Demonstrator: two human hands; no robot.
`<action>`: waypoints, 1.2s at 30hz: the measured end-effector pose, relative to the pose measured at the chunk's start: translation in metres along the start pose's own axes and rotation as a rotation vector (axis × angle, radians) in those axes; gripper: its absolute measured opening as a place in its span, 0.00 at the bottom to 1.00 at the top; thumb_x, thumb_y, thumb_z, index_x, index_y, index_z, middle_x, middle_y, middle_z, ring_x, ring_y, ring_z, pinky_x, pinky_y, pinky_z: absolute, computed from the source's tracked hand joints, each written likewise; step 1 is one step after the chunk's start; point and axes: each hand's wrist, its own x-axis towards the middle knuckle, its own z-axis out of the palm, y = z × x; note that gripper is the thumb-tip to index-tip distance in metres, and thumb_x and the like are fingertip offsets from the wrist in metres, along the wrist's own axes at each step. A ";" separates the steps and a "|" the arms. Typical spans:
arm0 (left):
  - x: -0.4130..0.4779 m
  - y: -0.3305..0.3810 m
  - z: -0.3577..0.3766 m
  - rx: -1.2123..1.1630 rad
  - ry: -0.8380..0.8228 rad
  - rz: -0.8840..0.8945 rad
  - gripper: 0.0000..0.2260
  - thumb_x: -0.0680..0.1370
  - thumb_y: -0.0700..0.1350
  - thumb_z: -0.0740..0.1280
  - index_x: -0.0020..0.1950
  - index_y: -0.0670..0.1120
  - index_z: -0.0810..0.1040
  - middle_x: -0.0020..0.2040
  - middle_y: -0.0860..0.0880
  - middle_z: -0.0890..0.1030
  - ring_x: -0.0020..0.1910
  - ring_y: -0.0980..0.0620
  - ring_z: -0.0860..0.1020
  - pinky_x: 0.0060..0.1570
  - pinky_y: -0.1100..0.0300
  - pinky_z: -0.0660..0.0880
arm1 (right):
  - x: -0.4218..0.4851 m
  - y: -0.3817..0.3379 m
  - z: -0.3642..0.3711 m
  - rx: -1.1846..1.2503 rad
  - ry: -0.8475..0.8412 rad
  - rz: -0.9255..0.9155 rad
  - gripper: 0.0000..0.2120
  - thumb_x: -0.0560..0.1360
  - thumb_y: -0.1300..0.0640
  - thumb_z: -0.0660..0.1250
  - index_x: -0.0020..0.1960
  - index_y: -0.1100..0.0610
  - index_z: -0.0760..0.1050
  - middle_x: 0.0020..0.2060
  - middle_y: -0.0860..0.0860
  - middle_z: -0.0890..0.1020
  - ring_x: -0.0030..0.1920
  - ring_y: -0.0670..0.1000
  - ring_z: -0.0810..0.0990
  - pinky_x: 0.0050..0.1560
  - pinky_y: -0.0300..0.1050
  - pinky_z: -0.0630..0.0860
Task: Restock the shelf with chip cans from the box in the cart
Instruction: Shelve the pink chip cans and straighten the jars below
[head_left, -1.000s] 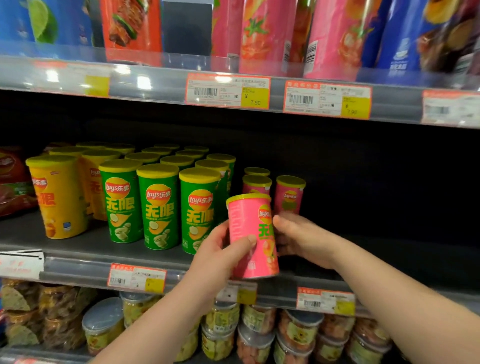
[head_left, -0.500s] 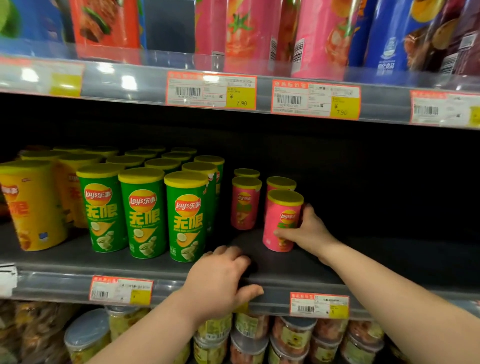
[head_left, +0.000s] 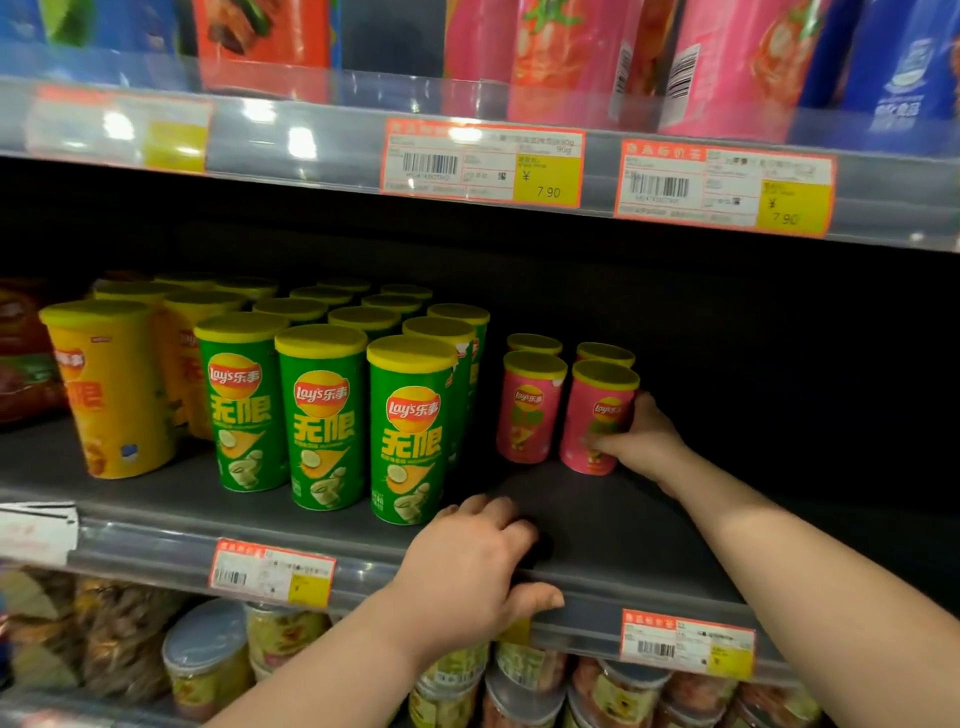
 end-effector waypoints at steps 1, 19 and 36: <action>0.000 0.000 0.000 -0.005 0.009 0.000 0.34 0.69 0.70 0.49 0.58 0.49 0.78 0.56 0.47 0.77 0.56 0.43 0.75 0.51 0.50 0.74 | 0.001 -0.001 0.000 -0.007 -0.006 0.004 0.39 0.67 0.59 0.77 0.71 0.58 0.60 0.67 0.57 0.72 0.66 0.57 0.72 0.60 0.48 0.70; 0.000 0.001 -0.004 0.017 -0.070 -0.043 0.40 0.64 0.71 0.41 0.66 0.53 0.71 0.61 0.50 0.72 0.62 0.47 0.69 0.58 0.55 0.68 | -0.007 -0.011 -0.003 -0.011 -0.048 0.065 0.38 0.67 0.61 0.76 0.71 0.60 0.61 0.67 0.58 0.72 0.67 0.58 0.71 0.62 0.49 0.70; -0.006 0.012 -0.021 -0.022 -0.085 -0.044 0.23 0.76 0.63 0.60 0.65 0.51 0.70 0.62 0.49 0.71 0.62 0.47 0.70 0.58 0.55 0.69 | -0.103 -0.008 -0.013 -0.919 -0.033 -0.172 0.24 0.76 0.42 0.62 0.69 0.48 0.66 0.65 0.51 0.71 0.62 0.55 0.72 0.59 0.48 0.70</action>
